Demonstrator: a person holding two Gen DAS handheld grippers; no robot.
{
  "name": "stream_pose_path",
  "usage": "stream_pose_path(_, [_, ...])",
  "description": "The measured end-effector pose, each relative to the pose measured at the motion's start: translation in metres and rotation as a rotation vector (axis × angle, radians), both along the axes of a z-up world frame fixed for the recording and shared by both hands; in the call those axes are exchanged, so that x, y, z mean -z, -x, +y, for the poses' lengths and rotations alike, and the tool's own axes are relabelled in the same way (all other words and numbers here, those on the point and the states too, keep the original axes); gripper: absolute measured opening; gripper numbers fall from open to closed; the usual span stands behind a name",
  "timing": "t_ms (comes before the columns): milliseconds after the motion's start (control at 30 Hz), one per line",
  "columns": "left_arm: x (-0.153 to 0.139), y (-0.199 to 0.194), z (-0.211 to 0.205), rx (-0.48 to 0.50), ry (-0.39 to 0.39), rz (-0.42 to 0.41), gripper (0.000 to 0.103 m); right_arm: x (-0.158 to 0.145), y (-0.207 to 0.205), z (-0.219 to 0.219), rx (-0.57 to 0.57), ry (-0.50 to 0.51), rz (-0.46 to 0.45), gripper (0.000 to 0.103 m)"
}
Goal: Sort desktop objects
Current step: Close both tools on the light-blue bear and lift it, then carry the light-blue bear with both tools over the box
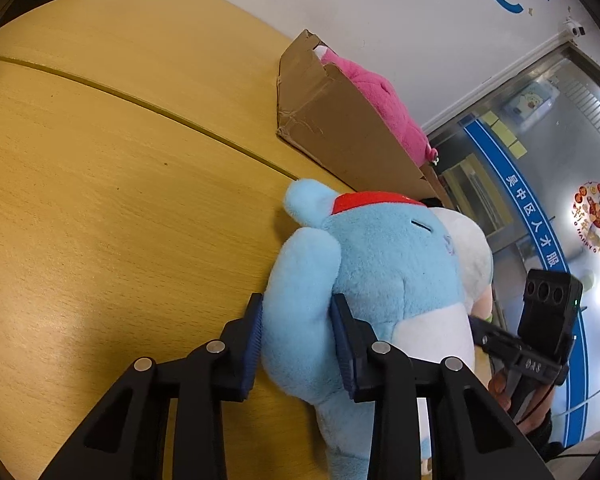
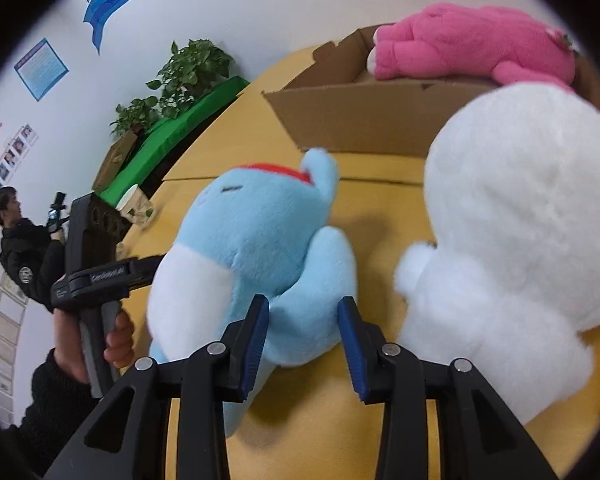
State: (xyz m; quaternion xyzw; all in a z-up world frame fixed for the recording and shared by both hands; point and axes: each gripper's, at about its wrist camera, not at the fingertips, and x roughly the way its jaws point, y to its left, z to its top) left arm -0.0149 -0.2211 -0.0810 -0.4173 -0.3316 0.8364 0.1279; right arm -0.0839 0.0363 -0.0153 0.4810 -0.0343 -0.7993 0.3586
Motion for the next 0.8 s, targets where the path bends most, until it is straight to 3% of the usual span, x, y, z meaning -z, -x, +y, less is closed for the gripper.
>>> stream_pose_path(167, [-0.001, 0.001, 0.001, 0.018, 0.004, 0.010, 0.033, 0.017, 0.021, -0.016, 0.022, -0.073, -0.030, 0.040])
stream_pose_path(433, [-0.017, -0.002, 0.010, 0.052, 0.077, 0.031, 0.028, 0.018, 0.018, -0.022, 0.009, -0.105, 0.013, 0.023])
stream_pose_path(633, [-0.059, -0.002, 0.024, 0.062, 0.189, 0.100, 0.027, -0.022, -0.003, -0.008, 0.017, -0.062, 0.155, 0.019])
stream_pose_path(800, [-0.118, 0.018, 0.034, 0.071, 0.273, 0.211, 0.027, -0.075, -0.003, 0.002, 0.026, -0.010, 0.291, 0.019])
